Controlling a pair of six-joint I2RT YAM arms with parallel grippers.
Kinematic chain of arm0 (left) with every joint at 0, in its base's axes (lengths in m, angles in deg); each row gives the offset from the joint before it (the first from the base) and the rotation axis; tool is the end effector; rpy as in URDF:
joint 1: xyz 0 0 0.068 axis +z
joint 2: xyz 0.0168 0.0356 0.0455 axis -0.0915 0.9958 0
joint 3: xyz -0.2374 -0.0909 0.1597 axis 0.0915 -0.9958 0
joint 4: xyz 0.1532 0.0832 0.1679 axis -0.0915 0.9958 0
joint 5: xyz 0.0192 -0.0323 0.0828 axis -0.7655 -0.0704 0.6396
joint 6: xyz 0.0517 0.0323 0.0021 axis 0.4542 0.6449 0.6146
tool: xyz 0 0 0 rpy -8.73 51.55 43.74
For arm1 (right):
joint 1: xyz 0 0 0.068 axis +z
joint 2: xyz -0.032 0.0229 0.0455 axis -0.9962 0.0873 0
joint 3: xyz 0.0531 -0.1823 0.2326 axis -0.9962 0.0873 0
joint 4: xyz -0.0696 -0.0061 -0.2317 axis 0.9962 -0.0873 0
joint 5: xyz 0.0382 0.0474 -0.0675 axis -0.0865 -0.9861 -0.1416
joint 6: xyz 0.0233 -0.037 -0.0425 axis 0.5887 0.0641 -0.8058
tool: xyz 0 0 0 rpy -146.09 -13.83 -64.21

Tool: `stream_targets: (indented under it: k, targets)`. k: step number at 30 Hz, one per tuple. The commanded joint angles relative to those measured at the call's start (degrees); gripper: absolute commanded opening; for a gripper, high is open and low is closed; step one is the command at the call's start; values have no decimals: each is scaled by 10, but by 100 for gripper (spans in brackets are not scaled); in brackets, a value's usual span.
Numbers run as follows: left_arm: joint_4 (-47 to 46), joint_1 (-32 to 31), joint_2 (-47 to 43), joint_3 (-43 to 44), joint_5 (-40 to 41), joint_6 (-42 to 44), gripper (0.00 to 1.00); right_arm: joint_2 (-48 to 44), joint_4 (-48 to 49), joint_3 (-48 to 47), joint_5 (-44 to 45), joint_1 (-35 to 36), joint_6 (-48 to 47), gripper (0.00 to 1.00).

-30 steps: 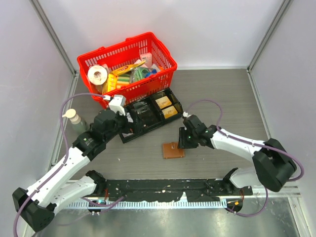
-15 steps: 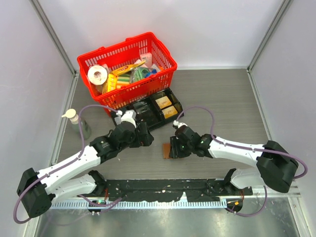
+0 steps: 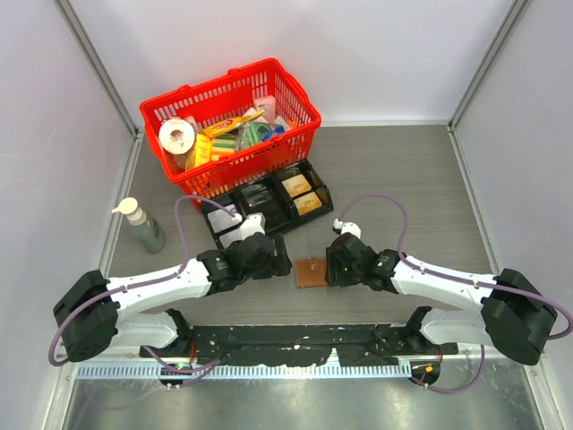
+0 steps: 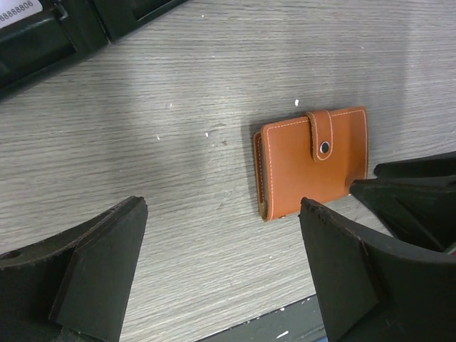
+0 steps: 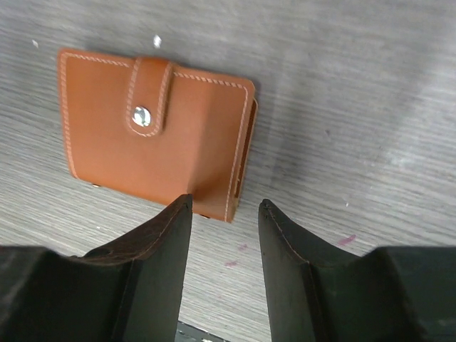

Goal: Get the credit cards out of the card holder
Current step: Open the card holder at the center of the board.

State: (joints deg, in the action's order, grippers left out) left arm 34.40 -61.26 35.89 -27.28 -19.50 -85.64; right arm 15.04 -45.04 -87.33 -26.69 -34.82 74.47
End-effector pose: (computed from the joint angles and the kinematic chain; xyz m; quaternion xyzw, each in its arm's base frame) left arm 0.1328 -0.1723 0.2328 -0.0605 0.9204 -0.2213 0.3167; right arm 0.1305 0.1456 0.2049 -0.0872 0.9461 0.1555 0.2703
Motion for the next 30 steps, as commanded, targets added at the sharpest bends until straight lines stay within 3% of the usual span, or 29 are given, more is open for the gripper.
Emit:
stream_targets:
  k: [1,9,14,17,21,30]
  targets:
    - [-63,-15,-5,-9,66,-50,91,10,48,17,-45,0,12,47]
    - [-79,-17,-103,-108,114,-130,91,63,177,13,-182,40,36,47]
    - [-80,-17,-164,-151,119,-143,88,97,121,-46,-211,59,-1,47]
    - [-81,-17,-165,-153,114,-143,88,81,48,-82,-180,60,-44,47]
    - [-108,-17,-140,-152,102,-141,85,75,-8,-110,-62,58,-107,47]
    - [-172,-18,-28,-116,56,-129,79,141,4,-140,7,58,-191,41]
